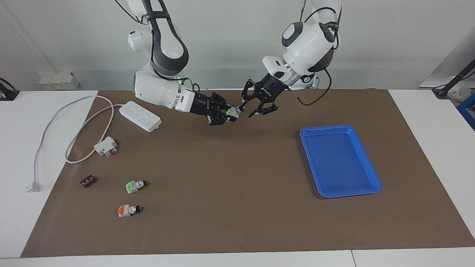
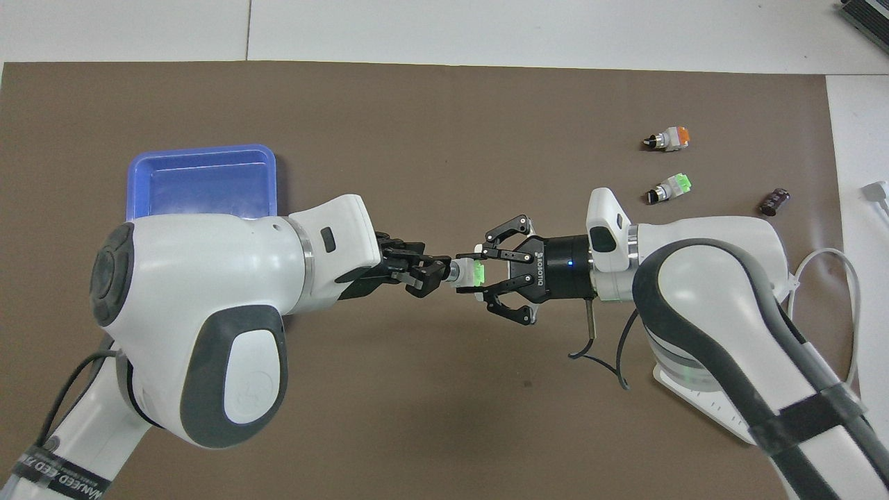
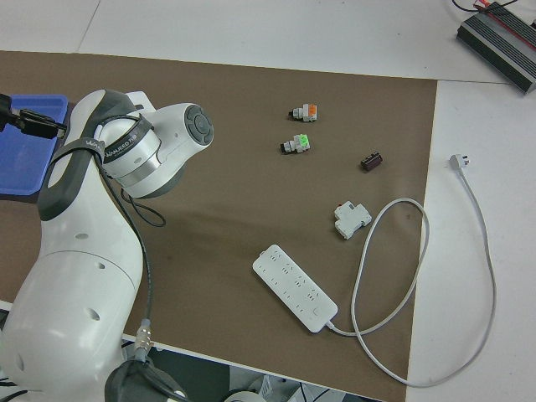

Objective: Turn and place switch with both arms

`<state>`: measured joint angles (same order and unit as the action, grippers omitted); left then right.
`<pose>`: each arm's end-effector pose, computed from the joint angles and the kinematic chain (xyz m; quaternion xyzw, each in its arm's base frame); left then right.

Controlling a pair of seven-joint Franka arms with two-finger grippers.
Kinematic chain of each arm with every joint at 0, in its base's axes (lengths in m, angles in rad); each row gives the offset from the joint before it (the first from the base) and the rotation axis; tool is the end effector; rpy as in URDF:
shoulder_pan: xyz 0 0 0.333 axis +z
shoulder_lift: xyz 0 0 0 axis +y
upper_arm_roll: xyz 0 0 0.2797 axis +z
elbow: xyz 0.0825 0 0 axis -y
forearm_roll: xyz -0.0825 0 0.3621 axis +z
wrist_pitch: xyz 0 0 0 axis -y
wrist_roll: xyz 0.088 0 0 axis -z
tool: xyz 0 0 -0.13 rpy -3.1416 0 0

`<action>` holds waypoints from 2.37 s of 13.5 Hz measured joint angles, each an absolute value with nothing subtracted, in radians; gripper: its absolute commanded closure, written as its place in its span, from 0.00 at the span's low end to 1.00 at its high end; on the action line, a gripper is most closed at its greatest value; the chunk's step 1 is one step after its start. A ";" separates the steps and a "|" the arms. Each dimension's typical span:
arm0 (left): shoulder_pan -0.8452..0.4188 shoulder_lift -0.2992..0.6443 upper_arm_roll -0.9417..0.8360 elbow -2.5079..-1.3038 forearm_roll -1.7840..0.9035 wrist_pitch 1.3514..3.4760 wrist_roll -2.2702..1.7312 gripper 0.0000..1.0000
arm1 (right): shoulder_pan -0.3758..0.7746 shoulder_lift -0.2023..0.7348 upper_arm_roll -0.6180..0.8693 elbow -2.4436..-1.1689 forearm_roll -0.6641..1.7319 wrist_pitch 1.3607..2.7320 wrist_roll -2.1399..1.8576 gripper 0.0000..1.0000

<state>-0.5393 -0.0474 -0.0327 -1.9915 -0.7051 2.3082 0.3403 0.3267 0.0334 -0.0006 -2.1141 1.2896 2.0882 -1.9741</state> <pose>0.4646 -0.3279 0.4791 0.9090 -0.2433 0.1351 0.3104 0.4976 0.2387 0.3886 -0.6116 -0.6015 -0.3606 0.3661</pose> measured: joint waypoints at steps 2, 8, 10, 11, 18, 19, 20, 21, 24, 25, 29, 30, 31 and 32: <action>-0.539 -0.047 -0.031 -1.991 -0.705 2.283 0.363 0.56 | 0.327 0.033 -0.001 -2.114 1.290 2.088 -1.974 1.00; -0.539 -0.047 -0.030 -1.989 -0.705 2.279 0.374 0.60 | 0.327 0.032 -0.001 -2.114 1.290 2.088 -1.970 1.00; -0.539 -0.047 -0.030 -1.983 -0.706 2.279 0.374 0.61 | 0.327 0.026 -0.002 -2.114 1.290 2.088 -1.958 1.00; -0.539 -0.047 -0.030 -1.980 -0.707 2.278 0.374 0.62 | 0.327 0.024 -0.003 -2.114 1.290 2.088 -1.952 1.00; -0.533 -0.047 -0.029 -1.966 -0.727 2.273 0.374 0.69 | 0.327 0.022 -0.003 -2.115 1.290 2.091 -1.948 1.00; -0.533 -0.047 -0.028 -1.965 -0.727 2.272 0.374 0.68 | 0.327 0.022 -0.003 -2.115 1.290 2.091 -1.948 1.00; -0.533 -0.047 -0.028 -1.965 -0.727 2.272 0.374 0.66 | 0.327 0.022 -0.003 -2.115 1.290 2.091 -1.948 1.00; -0.533 -0.047 -0.028 -1.965 -0.727 2.272 0.374 0.66 | 0.327 0.022 -0.003 -2.115 1.290 2.091 -1.948 1.00; -0.533 -0.045 -0.028 -1.965 -0.727 2.273 0.374 0.70 | 0.327 0.022 -0.003 -2.116 1.290 2.091 -1.948 1.00; -0.533 -0.044 -0.028 -1.965 -0.727 2.272 0.374 0.77 | 0.327 0.022 -0.003 -2.116 1.290 2.091 -1.948 1.00; -0.537 -0.044 -0.032 -1.962 -0.732 2.266 0.374 1.00 | 0.328 0.022 -0.003 -2.122 1.289 2.100 -1.948 1.00; -0.537 -0.043 -0.031 -1.962 -0.732 2.266 0.374 1.00 | 0.328 0.022 -0.004 -2.123 1.289 2.100 -1.948 1.00; -0.537 -0.043 -0.031 -1.962 -0.732 2.265 0.374 1.00 | 0.328 0.022 -0.004 -2.123 1.289 2.100 -1.948 1.00; -0.537 -0.043 -0.031 -1.962 -0.732 2.265 0.374 1.00 | 0.328 0.022 -0.004 -2.123 1.289 2.100 -1.948 1.00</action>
<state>-0.5372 -0.0430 -0.0314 -1.9623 -0.7316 2.2647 0.3743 0.3284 0.0217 -0.0036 -2.1233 1.2893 2.1000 -1.9477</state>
